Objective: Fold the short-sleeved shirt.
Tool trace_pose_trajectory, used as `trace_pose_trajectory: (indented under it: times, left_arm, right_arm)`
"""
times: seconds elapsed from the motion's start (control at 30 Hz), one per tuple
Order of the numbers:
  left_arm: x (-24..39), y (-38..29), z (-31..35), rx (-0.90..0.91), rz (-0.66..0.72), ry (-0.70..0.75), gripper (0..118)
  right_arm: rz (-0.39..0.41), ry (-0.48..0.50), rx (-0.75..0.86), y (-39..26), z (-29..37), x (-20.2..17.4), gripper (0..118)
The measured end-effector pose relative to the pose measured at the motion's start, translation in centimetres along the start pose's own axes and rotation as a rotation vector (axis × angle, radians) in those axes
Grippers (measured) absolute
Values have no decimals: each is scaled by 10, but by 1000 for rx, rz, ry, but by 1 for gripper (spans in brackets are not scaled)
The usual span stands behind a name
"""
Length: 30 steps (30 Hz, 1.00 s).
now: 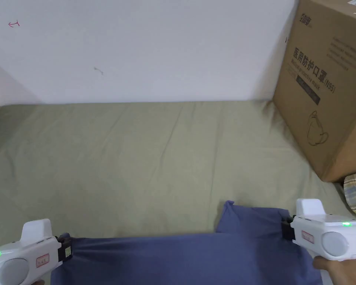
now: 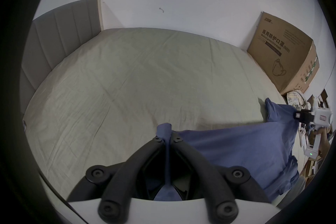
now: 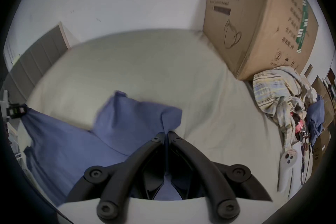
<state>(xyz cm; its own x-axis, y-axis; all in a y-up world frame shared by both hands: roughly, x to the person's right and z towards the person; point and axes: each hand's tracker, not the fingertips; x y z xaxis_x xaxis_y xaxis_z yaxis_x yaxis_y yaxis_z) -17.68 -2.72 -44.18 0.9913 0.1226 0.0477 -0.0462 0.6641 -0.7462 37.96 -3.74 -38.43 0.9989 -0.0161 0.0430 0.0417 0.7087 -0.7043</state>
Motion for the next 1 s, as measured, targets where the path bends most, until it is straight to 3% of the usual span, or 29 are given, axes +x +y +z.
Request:
trace_pose_trajectory:
  times: [0.23,0.47,0.67,1.0]
  left_arm:
    - [-25,-28,45,19,52,-2,1]
    - [-31,-85,98,-3,72,-25,1]
    - [-35,-141,114,-82,69,-13,1]
    - [-41,-187,89,-158,68,34,1]
  right_arm:
    - [-72,65,106,-36,123,1,1]
    - [-108,101,76,-105,190,-8,1]
    - [-156,91,-11,-167,198,-19,1]
    - [-182,-1,-186,-215,135,1,1]
